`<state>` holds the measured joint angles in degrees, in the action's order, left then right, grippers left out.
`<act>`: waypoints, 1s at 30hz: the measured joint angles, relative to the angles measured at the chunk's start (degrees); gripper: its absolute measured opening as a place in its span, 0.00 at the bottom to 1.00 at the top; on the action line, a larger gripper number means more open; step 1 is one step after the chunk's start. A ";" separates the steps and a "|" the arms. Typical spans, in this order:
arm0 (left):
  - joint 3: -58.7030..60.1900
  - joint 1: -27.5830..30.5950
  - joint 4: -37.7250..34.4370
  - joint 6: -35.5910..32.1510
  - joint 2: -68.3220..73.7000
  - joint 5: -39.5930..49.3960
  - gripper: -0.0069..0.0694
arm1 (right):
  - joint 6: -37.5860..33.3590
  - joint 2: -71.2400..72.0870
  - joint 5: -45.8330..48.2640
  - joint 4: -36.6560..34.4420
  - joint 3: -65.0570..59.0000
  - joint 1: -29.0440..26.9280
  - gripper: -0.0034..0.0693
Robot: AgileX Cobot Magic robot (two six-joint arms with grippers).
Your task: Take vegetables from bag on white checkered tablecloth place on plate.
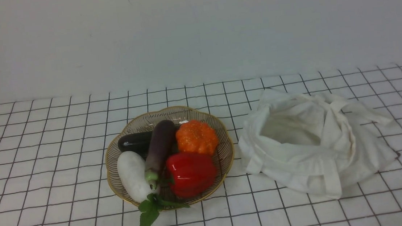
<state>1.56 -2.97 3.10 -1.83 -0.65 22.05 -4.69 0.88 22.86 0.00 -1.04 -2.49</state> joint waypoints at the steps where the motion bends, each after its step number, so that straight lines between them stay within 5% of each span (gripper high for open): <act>1: 0.00 0.00 0.00 0.00 0.00 0.00 0.08 | 0.00 0.00 0.00 0.00 0.00 0.00 0.03; 30: 0.00 0.00 0.00 0.00 0.00 0.00 0.08 | 0.96 0.00 -0.05 0.00 0.00 0.00 0.03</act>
<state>1.56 -2.97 3.10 -1.83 -0.65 22.05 -3.74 0.88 22.81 0.00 -1.04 -2.49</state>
